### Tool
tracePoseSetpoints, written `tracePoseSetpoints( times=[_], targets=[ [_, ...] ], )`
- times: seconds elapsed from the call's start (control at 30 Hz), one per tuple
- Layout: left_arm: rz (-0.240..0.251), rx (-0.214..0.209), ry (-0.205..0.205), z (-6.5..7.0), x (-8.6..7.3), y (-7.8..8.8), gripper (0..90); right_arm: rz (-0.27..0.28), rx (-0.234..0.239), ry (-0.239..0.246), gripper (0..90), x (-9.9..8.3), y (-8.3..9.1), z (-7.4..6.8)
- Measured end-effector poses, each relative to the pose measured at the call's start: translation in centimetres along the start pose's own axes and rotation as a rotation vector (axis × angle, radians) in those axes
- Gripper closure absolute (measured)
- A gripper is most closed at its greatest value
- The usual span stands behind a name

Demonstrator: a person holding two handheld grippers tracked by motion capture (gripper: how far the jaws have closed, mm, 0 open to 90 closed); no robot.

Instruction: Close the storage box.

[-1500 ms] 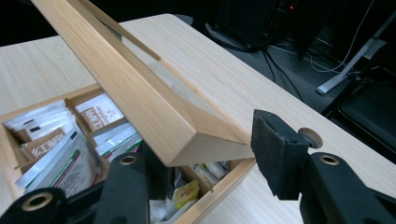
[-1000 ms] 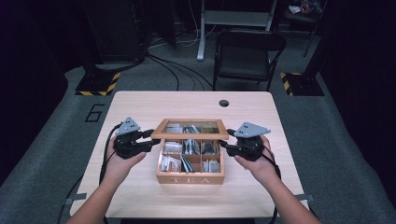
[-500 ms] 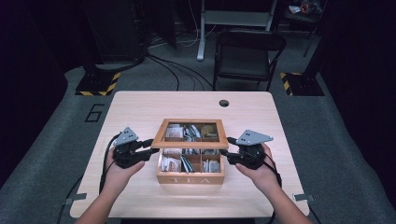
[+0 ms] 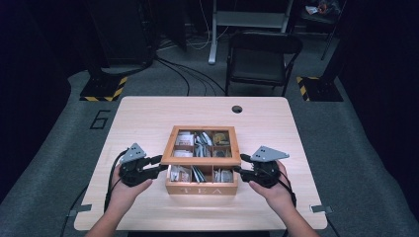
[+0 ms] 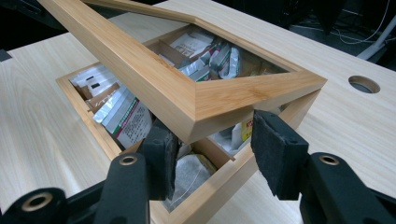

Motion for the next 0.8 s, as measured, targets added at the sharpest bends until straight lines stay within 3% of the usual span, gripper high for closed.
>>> tracePoseSetpoints(
  times=[0.3, 0.8],
  targets=[
    [0.003, -0.028, 0.012, 1.0, -0.2, 0.1, 66.8, -0.016, -0.009, -0.003, 52.2, -0.8, -0.1, -0.1],
    [0.009, -0.037, 0.014, 1.9, -1.2, -0.1, 66.2, -0.042, 0.014, -0.088, 56.4, -2.1, -0.2, -0.3]
  ],
)
Point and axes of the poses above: each handheld gripper's, and its own axes: y roughly backward along the jaws, x roughly out of its top, z roughly to its right, the point moved 8 cm from there along -y, roughly forward along the jaws, and after that the axes turned 15 degrees about -y, right-handed, at the moved point
